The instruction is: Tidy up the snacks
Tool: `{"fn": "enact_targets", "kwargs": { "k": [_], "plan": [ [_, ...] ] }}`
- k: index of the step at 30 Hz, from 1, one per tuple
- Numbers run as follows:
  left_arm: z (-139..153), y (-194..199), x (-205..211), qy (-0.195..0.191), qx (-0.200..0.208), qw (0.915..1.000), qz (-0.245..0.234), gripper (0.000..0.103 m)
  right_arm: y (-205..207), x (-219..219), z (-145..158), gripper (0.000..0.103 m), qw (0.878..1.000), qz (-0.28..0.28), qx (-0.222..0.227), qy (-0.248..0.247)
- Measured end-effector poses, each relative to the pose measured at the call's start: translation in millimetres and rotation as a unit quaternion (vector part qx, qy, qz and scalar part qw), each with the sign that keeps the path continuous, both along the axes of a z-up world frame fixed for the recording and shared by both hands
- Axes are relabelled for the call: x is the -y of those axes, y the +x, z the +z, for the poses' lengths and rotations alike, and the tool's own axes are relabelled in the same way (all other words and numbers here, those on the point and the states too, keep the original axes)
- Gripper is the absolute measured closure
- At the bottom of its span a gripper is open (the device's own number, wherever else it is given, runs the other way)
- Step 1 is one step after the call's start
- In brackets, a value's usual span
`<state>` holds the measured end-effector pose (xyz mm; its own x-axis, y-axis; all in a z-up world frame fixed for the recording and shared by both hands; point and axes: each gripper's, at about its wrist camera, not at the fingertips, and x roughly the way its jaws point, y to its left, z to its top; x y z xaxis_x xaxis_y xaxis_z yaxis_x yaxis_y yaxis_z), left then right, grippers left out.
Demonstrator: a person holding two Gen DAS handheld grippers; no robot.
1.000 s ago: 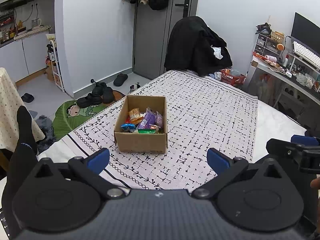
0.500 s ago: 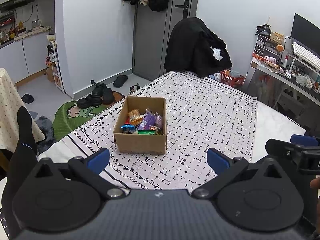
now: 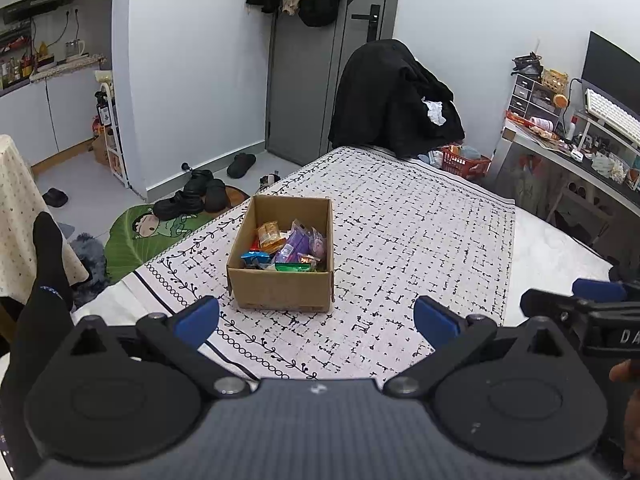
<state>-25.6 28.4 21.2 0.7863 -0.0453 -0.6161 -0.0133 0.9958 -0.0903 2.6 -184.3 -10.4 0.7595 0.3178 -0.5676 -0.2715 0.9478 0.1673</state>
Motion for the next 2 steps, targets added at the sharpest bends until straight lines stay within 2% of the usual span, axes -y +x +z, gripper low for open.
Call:
{"fn": "enact_targets", "kwargs": {
  "k": [2],
  "plan": [
    [-0.9, 2.1, -0.3, -0.004, -0.001, 1.0, -0.003, 0.0, 1.8, -0.9, -2.6, 0.0, 1.0, 0.0, 0.0, 0.003]
  ]
}}
